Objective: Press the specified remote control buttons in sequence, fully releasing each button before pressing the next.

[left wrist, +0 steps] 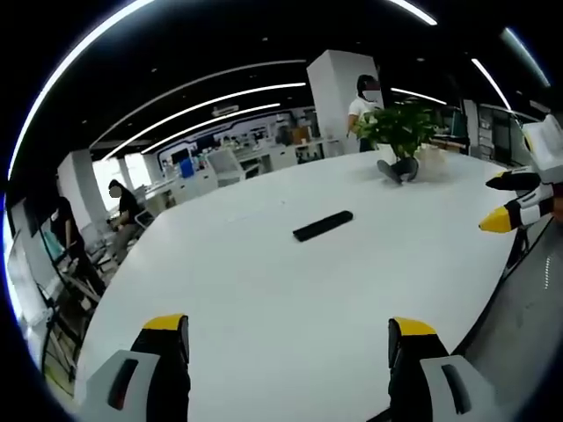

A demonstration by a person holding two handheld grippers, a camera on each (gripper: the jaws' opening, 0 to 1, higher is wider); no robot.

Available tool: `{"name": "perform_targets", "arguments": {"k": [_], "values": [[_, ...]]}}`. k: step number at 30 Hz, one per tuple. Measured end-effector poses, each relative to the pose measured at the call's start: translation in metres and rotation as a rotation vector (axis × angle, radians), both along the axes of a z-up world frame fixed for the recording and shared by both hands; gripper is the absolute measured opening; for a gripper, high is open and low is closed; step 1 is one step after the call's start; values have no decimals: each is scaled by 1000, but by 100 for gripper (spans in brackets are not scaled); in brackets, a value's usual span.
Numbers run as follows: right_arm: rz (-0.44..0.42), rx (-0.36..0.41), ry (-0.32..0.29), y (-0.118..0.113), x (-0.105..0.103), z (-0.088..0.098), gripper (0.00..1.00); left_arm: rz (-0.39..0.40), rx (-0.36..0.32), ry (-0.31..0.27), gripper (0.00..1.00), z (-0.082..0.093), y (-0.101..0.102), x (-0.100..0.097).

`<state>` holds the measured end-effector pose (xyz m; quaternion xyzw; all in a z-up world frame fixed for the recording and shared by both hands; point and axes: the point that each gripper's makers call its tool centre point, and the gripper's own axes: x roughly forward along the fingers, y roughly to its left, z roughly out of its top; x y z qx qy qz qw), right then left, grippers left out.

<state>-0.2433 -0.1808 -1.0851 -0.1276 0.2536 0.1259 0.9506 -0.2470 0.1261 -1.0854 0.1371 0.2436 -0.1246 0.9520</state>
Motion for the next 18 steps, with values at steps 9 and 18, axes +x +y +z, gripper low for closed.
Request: {"name": "perform_targets", "arguments": {"k": [9,18], "values": [[-2,0,-1,0,0,0,88,-84,41,-29,99,12,-6,30],[-6,0,-5,-1,0,0,87,-164,55,-25,100,19,-17,64]]}}
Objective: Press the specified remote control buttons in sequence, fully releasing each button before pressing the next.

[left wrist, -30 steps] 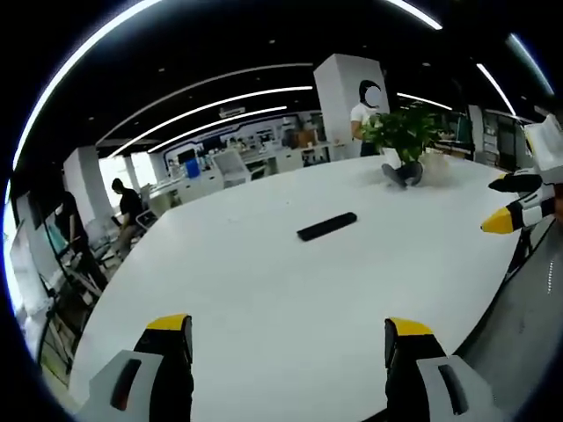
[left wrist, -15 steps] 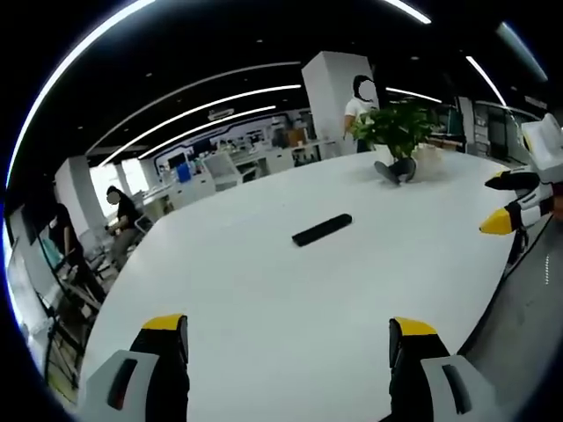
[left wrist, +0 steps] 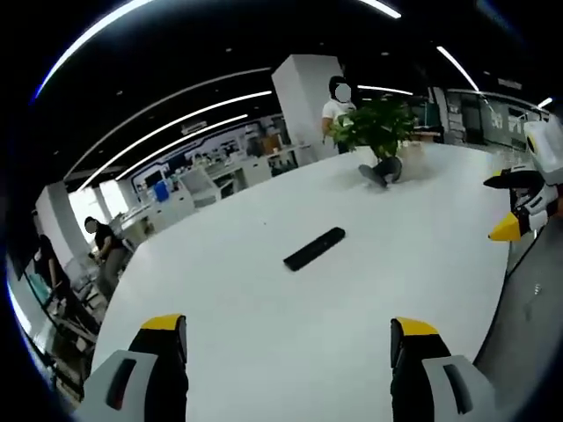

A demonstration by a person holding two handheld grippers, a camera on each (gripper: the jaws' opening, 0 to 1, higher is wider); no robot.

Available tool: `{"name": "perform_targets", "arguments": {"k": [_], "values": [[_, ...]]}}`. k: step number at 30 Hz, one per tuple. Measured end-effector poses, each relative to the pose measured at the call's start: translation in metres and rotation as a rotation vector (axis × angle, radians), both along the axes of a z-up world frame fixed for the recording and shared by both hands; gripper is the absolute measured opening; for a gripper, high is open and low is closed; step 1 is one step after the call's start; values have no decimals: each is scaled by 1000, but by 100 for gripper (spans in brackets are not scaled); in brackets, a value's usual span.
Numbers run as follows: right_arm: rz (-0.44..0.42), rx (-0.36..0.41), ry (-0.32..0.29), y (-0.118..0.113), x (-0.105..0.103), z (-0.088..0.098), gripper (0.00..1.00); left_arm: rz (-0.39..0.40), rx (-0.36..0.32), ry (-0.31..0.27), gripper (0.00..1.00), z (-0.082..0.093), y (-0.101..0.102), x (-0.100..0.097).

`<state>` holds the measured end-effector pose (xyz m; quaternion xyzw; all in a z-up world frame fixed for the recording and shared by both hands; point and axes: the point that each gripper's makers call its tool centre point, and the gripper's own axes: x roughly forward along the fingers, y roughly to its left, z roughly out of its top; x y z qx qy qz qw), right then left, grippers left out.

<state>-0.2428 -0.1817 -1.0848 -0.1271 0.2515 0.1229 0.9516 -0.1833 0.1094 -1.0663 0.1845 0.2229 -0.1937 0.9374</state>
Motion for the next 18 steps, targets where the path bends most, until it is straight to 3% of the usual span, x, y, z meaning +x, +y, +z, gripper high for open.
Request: {"name": "perform_targets", "arguments": {"k": [4,18], "values": [[0,-3,11,-1,-1,-2,87,-57,58,-12,98,2,-7,18],[0,-12,33,-1,-1,-7,86,-171,108,14,96,-6,-30,64]]}}
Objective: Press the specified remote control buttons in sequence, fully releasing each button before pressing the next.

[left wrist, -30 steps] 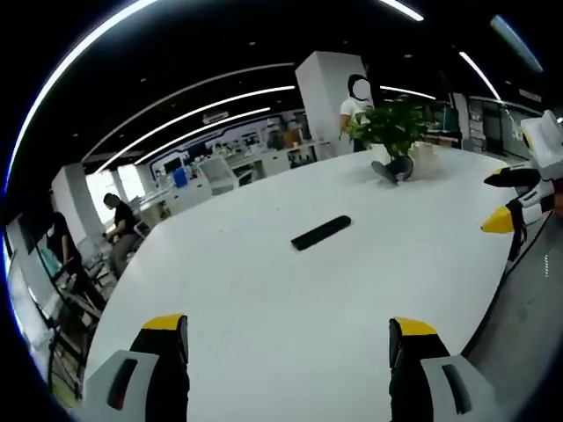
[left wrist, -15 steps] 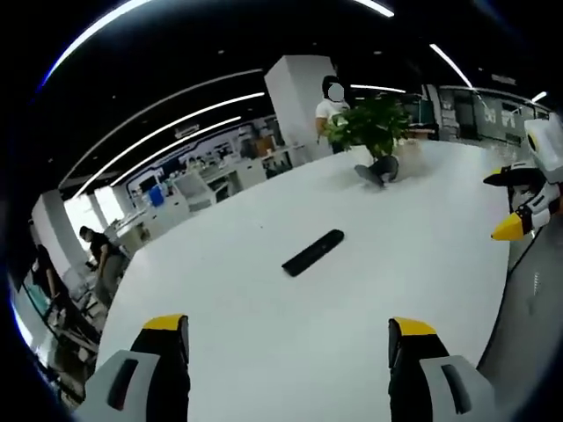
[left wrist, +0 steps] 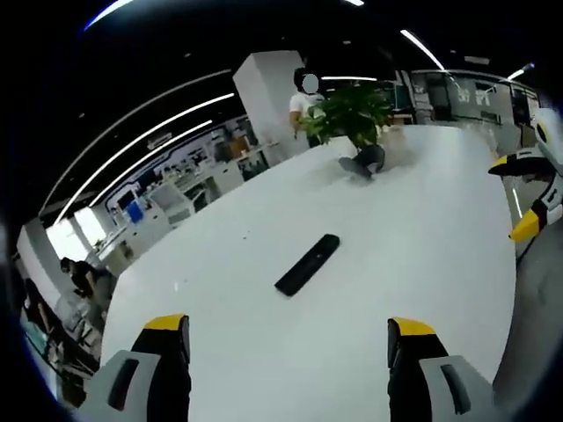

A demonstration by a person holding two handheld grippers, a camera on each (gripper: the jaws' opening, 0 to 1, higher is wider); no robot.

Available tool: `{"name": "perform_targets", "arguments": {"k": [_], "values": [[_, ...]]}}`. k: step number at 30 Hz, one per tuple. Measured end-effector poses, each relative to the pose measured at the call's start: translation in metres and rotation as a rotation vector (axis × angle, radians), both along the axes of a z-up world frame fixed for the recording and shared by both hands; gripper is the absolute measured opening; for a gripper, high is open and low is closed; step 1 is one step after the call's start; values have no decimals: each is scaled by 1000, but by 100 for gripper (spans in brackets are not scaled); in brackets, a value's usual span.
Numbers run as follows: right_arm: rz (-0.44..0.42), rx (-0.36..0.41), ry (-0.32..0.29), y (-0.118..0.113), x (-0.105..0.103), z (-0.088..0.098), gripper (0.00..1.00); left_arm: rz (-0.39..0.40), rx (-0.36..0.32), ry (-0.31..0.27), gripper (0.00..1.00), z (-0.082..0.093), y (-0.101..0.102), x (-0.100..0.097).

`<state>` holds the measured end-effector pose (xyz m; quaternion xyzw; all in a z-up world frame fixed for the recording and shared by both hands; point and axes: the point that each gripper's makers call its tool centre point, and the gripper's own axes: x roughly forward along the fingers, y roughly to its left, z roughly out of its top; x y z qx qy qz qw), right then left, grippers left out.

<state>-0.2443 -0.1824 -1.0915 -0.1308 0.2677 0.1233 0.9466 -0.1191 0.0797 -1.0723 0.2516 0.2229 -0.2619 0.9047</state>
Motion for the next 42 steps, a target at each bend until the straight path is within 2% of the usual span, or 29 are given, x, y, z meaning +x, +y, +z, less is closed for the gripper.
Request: {"name": "perform_targets", "arguments": {"k": [5,12,18,21,23,31,33,42], "values": [[12,-15,21,2,-1,-4,85,-26,31,16,95,-8,-6,20],[9,-15,27,1,-1,-5,83,-49,40,33,93,-18,-17,48],[7,-27,55,0,-2,-11,82,-96,69,38,92,-23,-33,70],[10,-30,62,0,-2,-12,81,-109,71,57,90,-32,-38,85],[7,-35,72,0,-3,-14,81,-131,62,86,90,-39,-44,91],[0,-38,83,-2,-3,-16,80,-227,108,155,82,-62,-65,110],[3,-40,90,-1,-3,-17,80,-254,113,190,81,-70,-68,111],[14,-42,111,1,-5,-20,78,-310,178,343,79,-108,-65,117]]}}
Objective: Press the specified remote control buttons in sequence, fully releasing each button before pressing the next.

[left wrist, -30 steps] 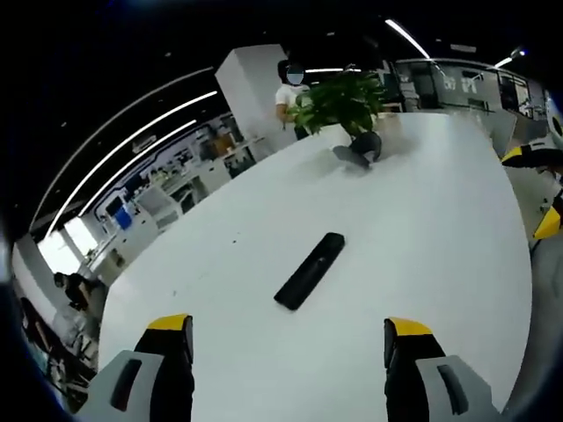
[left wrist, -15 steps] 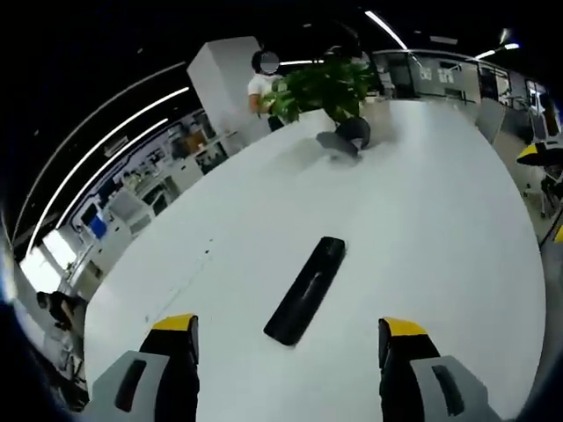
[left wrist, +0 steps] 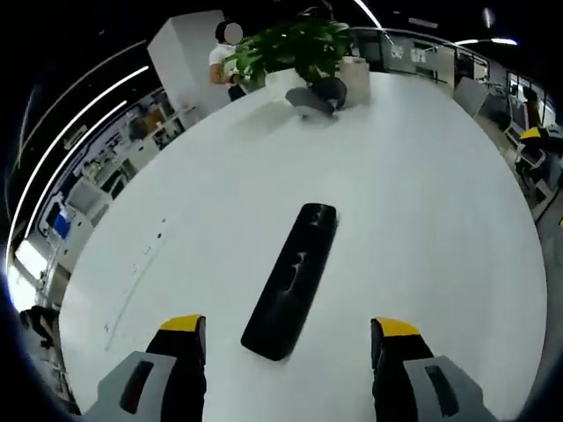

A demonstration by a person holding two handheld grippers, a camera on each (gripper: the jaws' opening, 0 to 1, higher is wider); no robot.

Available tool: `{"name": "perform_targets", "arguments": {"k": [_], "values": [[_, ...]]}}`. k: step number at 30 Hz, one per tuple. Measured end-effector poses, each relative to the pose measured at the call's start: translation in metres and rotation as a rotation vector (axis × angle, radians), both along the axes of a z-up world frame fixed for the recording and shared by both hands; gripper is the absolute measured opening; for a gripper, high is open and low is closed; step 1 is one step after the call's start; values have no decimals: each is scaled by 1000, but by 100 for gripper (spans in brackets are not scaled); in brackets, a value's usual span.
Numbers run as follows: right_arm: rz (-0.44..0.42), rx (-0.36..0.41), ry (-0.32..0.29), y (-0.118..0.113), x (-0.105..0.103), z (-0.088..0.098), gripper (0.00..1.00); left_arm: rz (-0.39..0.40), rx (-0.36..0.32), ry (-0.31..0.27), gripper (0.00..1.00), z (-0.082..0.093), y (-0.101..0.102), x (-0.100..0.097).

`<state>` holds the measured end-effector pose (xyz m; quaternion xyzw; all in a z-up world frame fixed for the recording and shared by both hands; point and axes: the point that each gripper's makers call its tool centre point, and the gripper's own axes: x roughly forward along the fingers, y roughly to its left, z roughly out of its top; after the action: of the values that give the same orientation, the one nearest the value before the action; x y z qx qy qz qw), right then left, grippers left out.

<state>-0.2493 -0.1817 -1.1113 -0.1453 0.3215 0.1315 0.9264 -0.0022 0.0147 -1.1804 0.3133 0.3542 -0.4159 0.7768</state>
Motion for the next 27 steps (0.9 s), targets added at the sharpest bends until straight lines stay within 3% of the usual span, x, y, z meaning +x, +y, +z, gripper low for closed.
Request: {"name": "perform_targets", "arguments": {"k": [14,15,27], "values": [[-3,7,-7,-1,0,3,77,-20,9,252,80,-14,-1,5],[-3,8,-7,-1,0,3,77,-39,12,236,81,-13,-2,7],[-2,11,-12,-1,0,4,76,-145,123,281,86,-14,-9,9]]}}
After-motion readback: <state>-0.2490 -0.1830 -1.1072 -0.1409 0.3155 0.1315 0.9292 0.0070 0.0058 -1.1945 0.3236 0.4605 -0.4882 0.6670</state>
